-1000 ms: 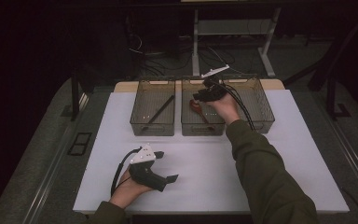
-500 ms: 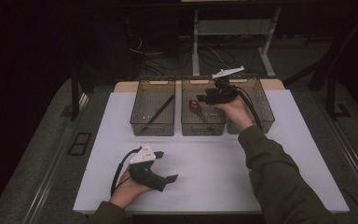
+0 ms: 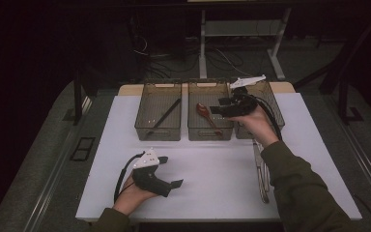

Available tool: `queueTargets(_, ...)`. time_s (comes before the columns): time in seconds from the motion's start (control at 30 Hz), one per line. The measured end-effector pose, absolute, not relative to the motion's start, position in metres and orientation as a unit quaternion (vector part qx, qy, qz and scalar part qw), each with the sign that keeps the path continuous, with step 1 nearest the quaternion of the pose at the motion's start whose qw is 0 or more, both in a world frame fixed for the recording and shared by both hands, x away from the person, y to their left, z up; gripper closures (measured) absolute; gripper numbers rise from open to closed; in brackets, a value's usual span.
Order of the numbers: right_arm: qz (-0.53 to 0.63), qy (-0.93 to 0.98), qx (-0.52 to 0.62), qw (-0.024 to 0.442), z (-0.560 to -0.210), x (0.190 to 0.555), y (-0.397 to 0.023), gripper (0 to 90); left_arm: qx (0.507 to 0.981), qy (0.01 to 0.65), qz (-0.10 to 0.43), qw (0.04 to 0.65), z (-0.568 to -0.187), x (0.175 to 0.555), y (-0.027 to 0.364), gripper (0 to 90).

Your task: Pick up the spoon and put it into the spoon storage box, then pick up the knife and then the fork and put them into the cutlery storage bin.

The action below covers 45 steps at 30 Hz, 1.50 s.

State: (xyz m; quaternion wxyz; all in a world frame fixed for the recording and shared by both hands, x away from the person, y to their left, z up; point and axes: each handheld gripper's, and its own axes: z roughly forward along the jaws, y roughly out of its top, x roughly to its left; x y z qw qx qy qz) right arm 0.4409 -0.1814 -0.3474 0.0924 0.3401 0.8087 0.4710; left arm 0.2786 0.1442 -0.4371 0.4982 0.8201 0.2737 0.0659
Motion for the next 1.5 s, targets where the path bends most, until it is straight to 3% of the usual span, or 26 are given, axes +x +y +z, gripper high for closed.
queueTargets(1.17,0.483,0.8,0.342,0.095,-0.381,0.342,-0.257,39.7,0.824,0.27,0.072,0.492,-0.437,0.277,0.142,0.0)
queueTargets(1.5,0.454,0.81,0.356,0.102,-0.397,0.316,-0.28,46.1,0.823,0.27,0.075,0.494,-0.435,0.276,0.143,0.0)
